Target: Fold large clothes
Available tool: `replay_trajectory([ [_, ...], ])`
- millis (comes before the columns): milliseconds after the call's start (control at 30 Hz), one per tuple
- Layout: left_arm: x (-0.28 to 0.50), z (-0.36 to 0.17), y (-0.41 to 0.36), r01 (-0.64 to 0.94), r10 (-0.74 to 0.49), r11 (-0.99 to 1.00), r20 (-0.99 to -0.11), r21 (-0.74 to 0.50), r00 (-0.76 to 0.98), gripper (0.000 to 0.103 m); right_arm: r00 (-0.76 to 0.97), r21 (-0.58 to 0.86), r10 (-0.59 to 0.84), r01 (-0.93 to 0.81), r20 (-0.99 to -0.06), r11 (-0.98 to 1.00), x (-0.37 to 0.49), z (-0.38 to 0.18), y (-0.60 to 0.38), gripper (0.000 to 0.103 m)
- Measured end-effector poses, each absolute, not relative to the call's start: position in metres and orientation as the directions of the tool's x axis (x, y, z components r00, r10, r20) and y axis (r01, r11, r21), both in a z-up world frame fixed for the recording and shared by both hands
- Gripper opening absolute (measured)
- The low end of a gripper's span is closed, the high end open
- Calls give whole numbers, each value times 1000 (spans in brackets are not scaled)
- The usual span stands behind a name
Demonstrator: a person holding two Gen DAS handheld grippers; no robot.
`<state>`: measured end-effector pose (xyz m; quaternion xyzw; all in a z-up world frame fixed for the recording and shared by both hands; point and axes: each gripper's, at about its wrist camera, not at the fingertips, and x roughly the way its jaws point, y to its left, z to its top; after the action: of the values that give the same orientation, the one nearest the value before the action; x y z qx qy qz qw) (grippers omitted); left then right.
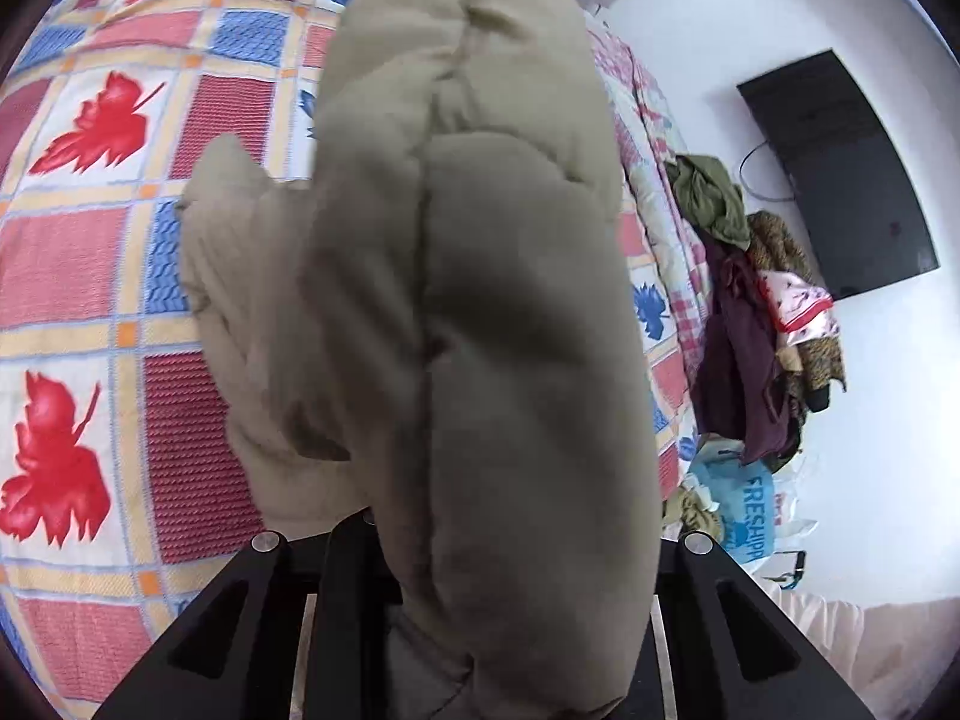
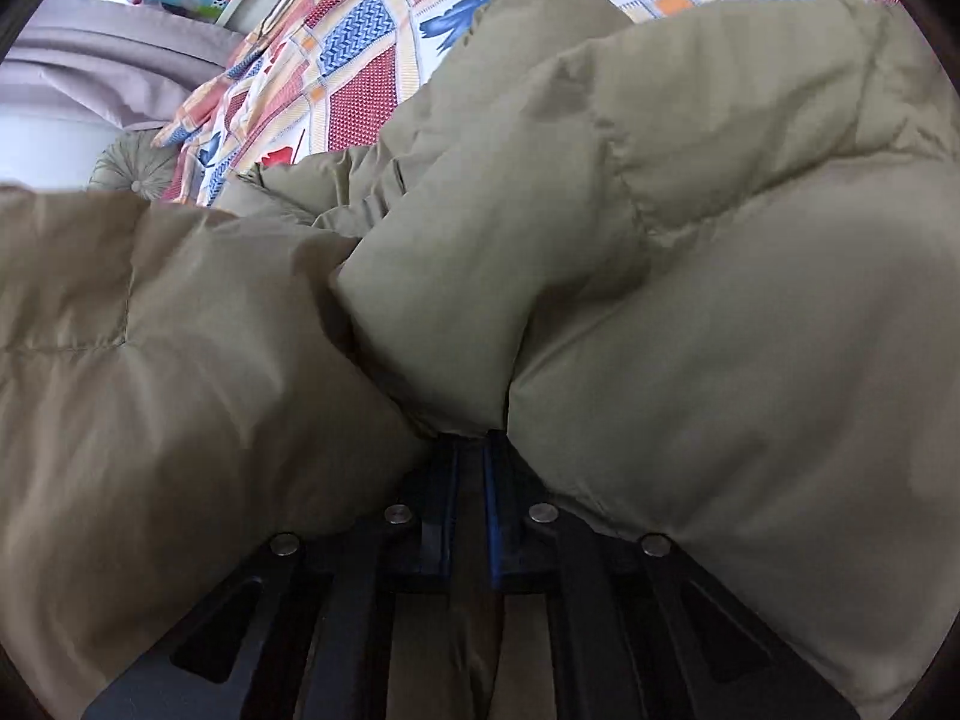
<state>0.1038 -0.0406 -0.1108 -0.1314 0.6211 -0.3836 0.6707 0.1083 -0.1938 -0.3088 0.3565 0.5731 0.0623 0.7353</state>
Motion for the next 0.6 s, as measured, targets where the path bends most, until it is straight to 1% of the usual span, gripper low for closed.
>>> replay_trajectory([
  [67,106,-109,-62,362,-661,683,-748,-635,-65,25,331,616,525,321,-784,719,108,-313,-199,2],
  [133,107,-107,-72,370,-643,694,-763,-618,-68,26,318,641,558,330,-767,693,106,-312,-208,3],
  [200,106,-108,-83,384,-629,697,-774,-605,-78,35,324,665,580,352,-747,659,99,-301,-224,3],
  [233,106,-110,-91,387,-632,691,-770,-611,-87,48,349,684,589,354,-729,637,93,-294,-234,5],
  [267,105,-112,-97,386,-637,685,-765,-618,-94,56,383,704,592,352,-710,617,84,-283,-246,8],
  [300,105,-114,-106,387,-642,677,-760,-625,-105,58,410,711,582,351,-702,610,73,-273,-259,8],
  [367,104,-119,-135,395,-654,654,-745,-645,-133,68,441,707,557,364,-704,606,53,-258,-280,8],
  [400,104,-125,-147,395,-668,633,-727,-666,-156,71,448,701,543,377,-710,605,41,-254,-291,8],
  [467,104,-142,-162,388,-686,602,-700,-698,-196,80,453,683,515,404,-728,609,19,-250,-308,8],
  [600,94,-177,-204,395,-693,541,-660,-743,-291,81,479,674,477,472,-737,569,-24,-250,-338,8],
])
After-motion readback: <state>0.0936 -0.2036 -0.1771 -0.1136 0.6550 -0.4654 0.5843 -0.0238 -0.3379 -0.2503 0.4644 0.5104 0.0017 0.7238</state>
